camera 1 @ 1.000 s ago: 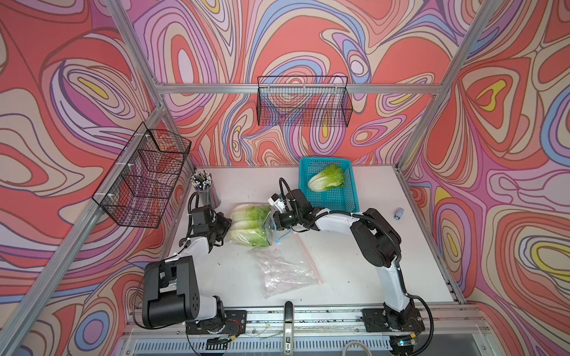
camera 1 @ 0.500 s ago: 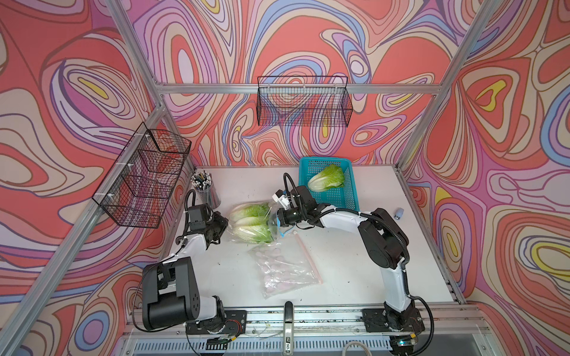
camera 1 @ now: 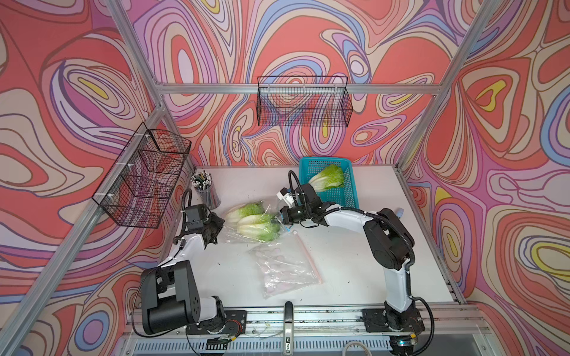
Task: Open the zip-top bag and take out the chinese cabbages
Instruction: Pick up the Chinese cabbage from the zipper food storage bag.
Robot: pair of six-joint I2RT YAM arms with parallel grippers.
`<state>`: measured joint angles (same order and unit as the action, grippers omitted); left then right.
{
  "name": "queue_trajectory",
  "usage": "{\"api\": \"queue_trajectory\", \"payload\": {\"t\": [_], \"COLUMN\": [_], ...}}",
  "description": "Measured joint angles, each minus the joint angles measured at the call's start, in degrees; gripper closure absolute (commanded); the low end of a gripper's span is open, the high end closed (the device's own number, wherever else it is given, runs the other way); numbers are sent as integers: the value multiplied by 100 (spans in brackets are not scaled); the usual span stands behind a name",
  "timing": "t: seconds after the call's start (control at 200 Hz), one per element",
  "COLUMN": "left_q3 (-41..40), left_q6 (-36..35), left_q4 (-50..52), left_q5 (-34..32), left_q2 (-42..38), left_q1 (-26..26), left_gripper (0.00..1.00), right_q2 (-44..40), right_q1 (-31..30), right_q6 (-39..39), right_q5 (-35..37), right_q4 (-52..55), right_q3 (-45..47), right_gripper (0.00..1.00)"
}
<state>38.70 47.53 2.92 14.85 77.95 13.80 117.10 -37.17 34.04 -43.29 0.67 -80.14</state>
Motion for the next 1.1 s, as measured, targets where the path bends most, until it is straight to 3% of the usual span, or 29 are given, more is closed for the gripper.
{"api": "queue_trajectory", "payload": {"t": [1.102], "left_q3": [363], "left_q6": [-540], "left_q4": [269], "left_q5": [-807], "left_q2": [59], "left_q1": [168], "left_gripper": [100], "right_q2": [-540], "right_q1": [160], "right_q6": [-507], "right_q5": [278], "right_q4": [647], "right_q3": [50], "right_gripper": [100]}}
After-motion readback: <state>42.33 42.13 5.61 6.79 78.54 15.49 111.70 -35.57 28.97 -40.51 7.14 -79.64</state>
